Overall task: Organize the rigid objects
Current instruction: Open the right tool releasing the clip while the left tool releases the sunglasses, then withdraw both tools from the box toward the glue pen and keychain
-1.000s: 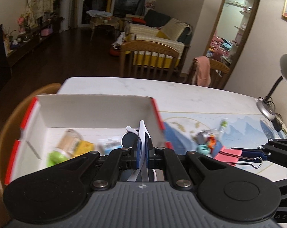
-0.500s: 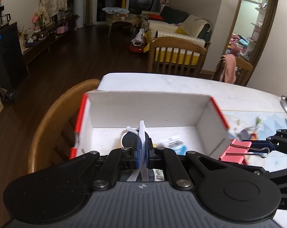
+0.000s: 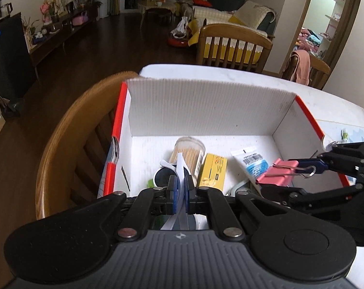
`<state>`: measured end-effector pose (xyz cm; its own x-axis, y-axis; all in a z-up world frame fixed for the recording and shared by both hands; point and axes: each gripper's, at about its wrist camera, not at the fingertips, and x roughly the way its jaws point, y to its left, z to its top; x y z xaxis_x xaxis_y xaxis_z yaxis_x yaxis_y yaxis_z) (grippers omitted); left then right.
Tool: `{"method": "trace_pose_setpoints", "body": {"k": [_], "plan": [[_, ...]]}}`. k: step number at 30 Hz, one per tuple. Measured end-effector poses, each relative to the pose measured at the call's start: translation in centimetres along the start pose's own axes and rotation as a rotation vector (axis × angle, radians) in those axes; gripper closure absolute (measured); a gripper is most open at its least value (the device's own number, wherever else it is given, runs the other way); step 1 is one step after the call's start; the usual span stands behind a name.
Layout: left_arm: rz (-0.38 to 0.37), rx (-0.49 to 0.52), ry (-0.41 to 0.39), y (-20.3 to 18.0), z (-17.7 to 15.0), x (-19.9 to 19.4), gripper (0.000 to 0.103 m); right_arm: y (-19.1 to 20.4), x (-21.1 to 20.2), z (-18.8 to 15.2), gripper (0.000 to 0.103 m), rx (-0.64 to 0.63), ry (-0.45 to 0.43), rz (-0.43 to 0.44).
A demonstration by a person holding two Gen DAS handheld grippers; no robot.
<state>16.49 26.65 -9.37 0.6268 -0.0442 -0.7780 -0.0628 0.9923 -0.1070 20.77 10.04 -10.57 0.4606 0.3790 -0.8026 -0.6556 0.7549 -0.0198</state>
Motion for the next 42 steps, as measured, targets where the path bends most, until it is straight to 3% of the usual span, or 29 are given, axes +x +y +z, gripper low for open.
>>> {"method": "trace_pose_setpoints", "body": {"k": [9,22,28,42], "plan": [[-0.009,-0.012,0.063,0.0,-0.9,1.0,0.097,0.4,2.2,-0.2,0.055,-0.004,0.055,-0.011],[-0.018,-0.014,0.122,-0.6,-1.4,0.8,0.097,0.1,1.5,-0.6,0.047,0.019,0.049,-0.002],[-0.025,-0.002,0.106,-1.6,-1.7,-0.2,0.095,-0.4,-0.1,-1.1,0.040,0.040,0.020,0.013],[-0.018,0.059,0.045,-4.8,-1.3,-3.8,0.095,-0.6,-5.5,-1.9,0.035,0.063,-0.077,0.049]]}}
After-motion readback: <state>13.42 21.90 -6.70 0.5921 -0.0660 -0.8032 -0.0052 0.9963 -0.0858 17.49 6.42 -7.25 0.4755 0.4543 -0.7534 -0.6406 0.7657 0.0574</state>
